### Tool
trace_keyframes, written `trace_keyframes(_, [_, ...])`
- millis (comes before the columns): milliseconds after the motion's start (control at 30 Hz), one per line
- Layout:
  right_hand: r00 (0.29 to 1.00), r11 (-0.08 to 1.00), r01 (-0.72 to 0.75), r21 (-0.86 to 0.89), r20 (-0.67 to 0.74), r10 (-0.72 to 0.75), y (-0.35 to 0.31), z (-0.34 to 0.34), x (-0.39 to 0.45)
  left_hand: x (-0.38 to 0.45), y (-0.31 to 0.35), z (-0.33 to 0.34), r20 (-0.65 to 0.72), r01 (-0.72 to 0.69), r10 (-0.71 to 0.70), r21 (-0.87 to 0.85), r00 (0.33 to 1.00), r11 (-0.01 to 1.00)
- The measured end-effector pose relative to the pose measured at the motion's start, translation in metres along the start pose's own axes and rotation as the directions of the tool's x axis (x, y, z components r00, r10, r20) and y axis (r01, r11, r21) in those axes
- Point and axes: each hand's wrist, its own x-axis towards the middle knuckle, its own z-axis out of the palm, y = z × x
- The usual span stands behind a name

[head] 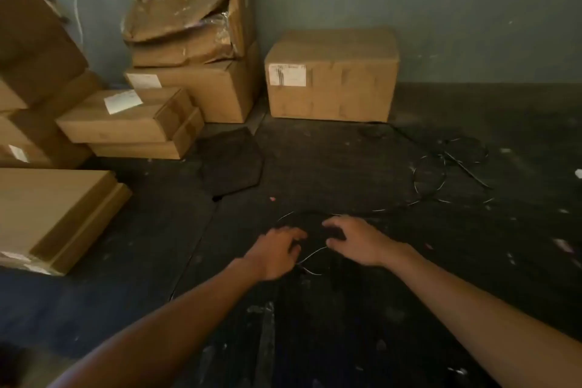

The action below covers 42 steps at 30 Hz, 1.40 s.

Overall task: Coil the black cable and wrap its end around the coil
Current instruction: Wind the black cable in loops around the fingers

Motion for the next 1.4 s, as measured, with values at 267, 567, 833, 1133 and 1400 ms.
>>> trace_keyframes(267, [0.998, 0.974, -0.043, -0.223, 0.035, 0.052, 0.011, 0.042, 0.009, -0.013, 0.003, 0.039, -0.083, 0.046, -0.038, 0.102, 0.996, 0.994])
trace_keyframes(567, [0.996, 1.000, 0.009, 0.007, -0.090, -0.008, 0.032, -0.004, 0.006, -0.015, -0.001, 0.015, -0.289, -0.053, 0.032, -0.065, 0.957, 0.997])
trace_keyframes(833, [0.953, 0.999, -0.042, -0.018, -0.301, 0.034, 0.037, -0.058, -0.002, -0.007, 0.003, -0.028, -0.363, -0.055, -0.050, -0.273, 0.930, 0.961])
trace_keyframes(1133, [0.905, 0.995, 0.021, 0.101, -0.425, 0.024, 0.033, -0.100, -0.006, -0.008, 0.022, -0.068, -0.377, -0.077, -0.150, -0.524, 0.914, 0.848])
trace_keyframes(1400, [0.923, 0.958, 0.218, 0.187, -0.357, -0.141, -0.002, -0.115, -0.008, -0.008, 0.068, -0.104, -0.354, -0.198, -0.046, -0.622, 0.934, 0.757])
